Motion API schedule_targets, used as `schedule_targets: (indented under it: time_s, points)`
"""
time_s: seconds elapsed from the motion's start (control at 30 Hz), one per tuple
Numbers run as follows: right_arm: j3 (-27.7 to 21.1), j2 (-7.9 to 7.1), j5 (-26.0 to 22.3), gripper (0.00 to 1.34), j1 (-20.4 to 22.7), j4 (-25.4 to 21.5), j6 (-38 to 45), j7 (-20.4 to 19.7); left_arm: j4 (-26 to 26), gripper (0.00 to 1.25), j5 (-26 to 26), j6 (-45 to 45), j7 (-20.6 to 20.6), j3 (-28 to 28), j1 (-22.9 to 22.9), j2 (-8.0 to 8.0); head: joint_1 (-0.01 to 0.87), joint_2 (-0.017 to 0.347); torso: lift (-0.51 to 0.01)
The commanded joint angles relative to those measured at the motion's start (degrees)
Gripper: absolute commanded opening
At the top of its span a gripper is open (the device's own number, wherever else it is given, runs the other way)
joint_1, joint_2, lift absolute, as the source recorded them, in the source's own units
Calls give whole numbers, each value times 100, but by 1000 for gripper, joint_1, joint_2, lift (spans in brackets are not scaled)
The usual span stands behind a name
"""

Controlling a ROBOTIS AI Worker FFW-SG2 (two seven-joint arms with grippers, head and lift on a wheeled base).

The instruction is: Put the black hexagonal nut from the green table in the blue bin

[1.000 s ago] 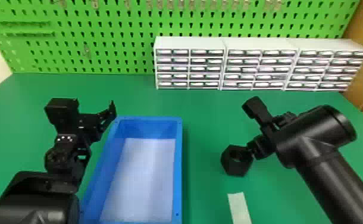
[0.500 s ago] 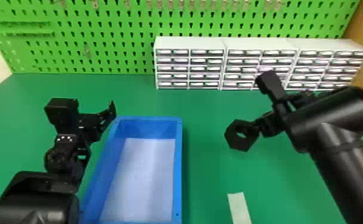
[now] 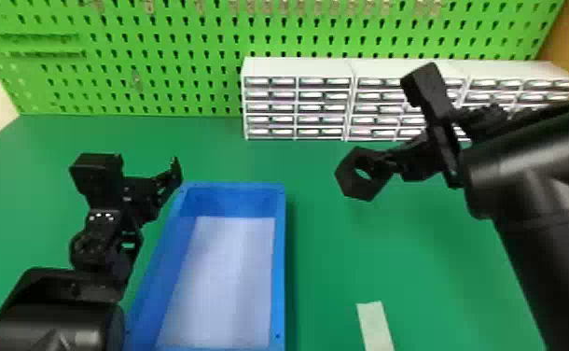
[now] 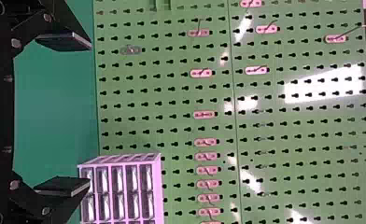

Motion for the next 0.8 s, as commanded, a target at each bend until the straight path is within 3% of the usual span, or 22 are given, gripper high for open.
schedule_targets:
  time_s: [0.0, 0.17, 0.3, 0.77]
  points:
    - [43, 99, -196, 347, -42, -213, -95, -3, -2, 1006, -3, 0, 0, 0, 0, 0, 686, 52, -97]
    - [16, 170, -451, 347, -33, -380, -236, -29, -2, 1006, 6, 0, 0, 9, 8, 0, 686, 52, -97]
    - [-28, 249, -935, 347, 2, -424, -376, -275, -2, 1005, 14, 0, 0, 9, 17, 0, 686, 52, -97]
    - [236, 451, -1550, 344, -59, -433, -675, -557, -2, 1005, 14, 0, 0, 9, 8, 0, 686, 52, -97]
